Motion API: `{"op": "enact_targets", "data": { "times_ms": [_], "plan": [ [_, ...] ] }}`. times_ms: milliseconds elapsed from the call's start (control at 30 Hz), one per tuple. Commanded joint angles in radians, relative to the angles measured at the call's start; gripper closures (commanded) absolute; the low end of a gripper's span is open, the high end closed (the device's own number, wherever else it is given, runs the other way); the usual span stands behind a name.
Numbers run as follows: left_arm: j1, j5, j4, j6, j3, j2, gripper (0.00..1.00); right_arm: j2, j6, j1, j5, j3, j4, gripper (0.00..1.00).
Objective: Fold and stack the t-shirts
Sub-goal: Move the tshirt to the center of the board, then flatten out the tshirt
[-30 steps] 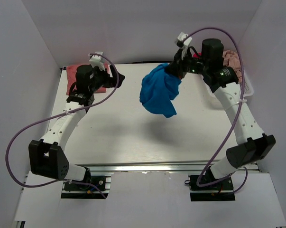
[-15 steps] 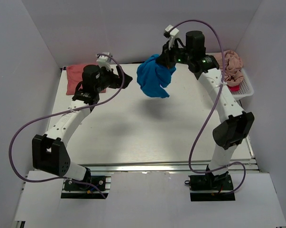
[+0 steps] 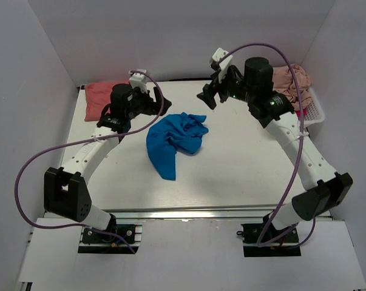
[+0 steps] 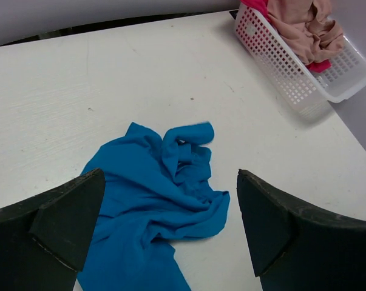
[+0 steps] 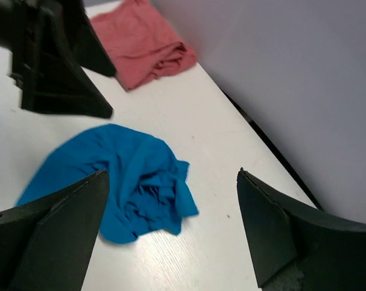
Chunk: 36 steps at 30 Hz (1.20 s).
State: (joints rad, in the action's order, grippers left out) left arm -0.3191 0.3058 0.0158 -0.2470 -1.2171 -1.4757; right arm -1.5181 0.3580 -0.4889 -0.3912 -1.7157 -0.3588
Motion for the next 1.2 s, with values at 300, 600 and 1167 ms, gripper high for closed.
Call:
{"op": "enact_targets", "data": {
  "times_ms": [300,600,1167],
  "plan": [
    [-0.006,-0.050,0.024,0.077,0.033,0.049,0.02,-0.097,0.090,0.016,0.130,0.300,0.092,0.12],
    [-0.005,-0.033,0.021,0.095,0.074,0.055,0.02,-0.350,0.145,0.027,0.161,0.197,0.116,0.12],
    [-0.008,-0.042,0.029,0.144,0.117,0.018,0.02,-0.824,0.087,0.075,0.048,-0.295,0.113,0.13]
  ]
}}
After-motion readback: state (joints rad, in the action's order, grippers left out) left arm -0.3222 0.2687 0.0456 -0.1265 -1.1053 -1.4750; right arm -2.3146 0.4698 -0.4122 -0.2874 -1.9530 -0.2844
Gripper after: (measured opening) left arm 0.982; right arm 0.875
